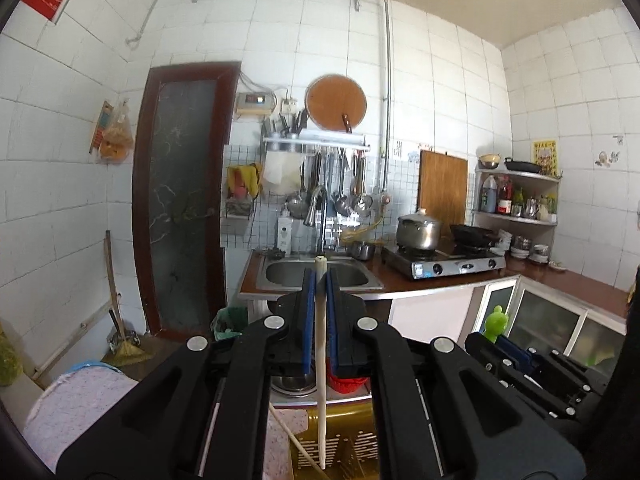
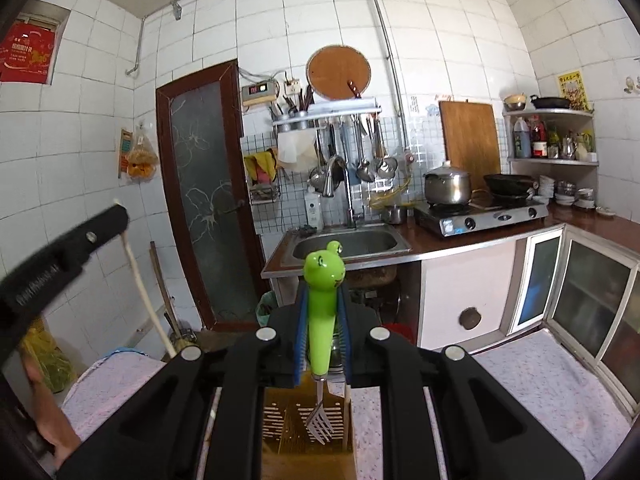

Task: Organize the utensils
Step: 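Carry the fork and chopstick over the yellow holder with both tools, then drop the fork and chopstick into the holder and open both tools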

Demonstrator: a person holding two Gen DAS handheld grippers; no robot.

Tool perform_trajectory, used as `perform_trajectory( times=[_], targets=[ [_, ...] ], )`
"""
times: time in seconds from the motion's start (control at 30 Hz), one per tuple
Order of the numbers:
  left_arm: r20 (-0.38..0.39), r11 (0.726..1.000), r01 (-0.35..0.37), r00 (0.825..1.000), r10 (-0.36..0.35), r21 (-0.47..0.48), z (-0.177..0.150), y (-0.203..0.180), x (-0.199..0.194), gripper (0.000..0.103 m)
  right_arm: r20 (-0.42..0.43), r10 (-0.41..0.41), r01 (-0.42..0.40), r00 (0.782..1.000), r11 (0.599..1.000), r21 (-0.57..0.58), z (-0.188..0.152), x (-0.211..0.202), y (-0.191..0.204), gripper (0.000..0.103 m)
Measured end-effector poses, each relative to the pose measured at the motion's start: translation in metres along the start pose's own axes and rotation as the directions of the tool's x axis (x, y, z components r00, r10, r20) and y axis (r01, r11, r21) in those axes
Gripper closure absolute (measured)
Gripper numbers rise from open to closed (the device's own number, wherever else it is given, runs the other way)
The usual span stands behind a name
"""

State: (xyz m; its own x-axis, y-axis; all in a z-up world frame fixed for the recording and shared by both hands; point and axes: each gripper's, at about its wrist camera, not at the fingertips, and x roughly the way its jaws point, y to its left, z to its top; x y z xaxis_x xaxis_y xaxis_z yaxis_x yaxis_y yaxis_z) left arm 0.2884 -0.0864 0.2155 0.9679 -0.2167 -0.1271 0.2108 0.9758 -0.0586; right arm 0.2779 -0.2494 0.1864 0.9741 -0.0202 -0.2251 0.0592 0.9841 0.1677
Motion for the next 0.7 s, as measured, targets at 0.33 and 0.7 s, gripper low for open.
perform_trajectory(
  times=[0.33,0.7],
  targets=[
    [-0.141,0.999,-0.026,0.99,0.022,-0.027,-0.077,0.028,0.071,0.098,-0.157,-0.013,0.011,0.988,1.0,-0.017,-0.066,0.063,-0.008,0.089],
    [-0.184,0.994,-0.095,0.979,0.084,-0.048,-0.058,0.057,0.002,0.025,-0.199,-0.087,0.08,0.976,0.996,-0.041,-0.052,0.025,-0.015,0.039]
  ],
)
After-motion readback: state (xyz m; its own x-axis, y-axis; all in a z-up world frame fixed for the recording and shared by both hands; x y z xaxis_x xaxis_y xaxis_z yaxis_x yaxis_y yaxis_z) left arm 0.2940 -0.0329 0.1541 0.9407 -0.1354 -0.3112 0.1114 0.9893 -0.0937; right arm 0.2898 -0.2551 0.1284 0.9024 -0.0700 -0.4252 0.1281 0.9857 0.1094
